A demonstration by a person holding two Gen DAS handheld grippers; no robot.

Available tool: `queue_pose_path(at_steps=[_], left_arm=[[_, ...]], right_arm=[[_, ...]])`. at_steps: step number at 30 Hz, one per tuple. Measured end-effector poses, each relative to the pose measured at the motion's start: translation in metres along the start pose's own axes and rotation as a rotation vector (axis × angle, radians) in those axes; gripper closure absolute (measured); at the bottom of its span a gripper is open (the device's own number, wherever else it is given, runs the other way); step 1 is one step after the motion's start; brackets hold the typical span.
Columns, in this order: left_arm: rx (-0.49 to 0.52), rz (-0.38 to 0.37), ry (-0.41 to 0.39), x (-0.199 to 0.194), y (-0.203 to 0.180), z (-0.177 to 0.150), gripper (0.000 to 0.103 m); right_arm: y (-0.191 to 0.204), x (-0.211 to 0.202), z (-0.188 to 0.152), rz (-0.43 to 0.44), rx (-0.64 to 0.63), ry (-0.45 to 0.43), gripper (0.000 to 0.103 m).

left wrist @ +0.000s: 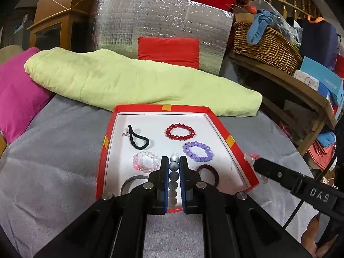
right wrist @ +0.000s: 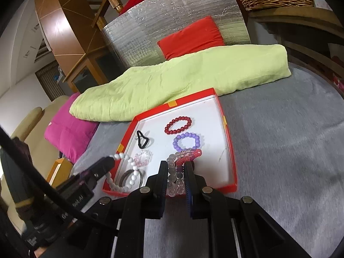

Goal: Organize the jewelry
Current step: 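Carry both held bracelets over the red box, then lower the pink-clear bracelet into the box and open the right tool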

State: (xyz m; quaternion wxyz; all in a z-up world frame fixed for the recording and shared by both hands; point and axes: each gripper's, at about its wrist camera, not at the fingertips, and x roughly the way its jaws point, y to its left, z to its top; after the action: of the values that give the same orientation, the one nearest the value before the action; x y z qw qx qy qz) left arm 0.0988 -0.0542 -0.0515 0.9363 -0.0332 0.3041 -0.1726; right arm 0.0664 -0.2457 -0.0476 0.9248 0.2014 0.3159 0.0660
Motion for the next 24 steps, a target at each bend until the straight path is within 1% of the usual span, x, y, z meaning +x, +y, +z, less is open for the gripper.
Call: queue_pose_path(at_steps=[16, 24], left_arm=[[-0.014, 0.024, 0.035, 0.027, 0.004, 0.0, 0.093], [-0.004, 0.037, 0.057, 0.039, 0.002, 0.002, 0.093]], right_arm=[[-0.005, 0.037, 0.037, -0.004, 0.023, -0.01, 0.087], [-0.008, 0.058, 0.045, -0.007, 0.039, 0.005, 0.087]])
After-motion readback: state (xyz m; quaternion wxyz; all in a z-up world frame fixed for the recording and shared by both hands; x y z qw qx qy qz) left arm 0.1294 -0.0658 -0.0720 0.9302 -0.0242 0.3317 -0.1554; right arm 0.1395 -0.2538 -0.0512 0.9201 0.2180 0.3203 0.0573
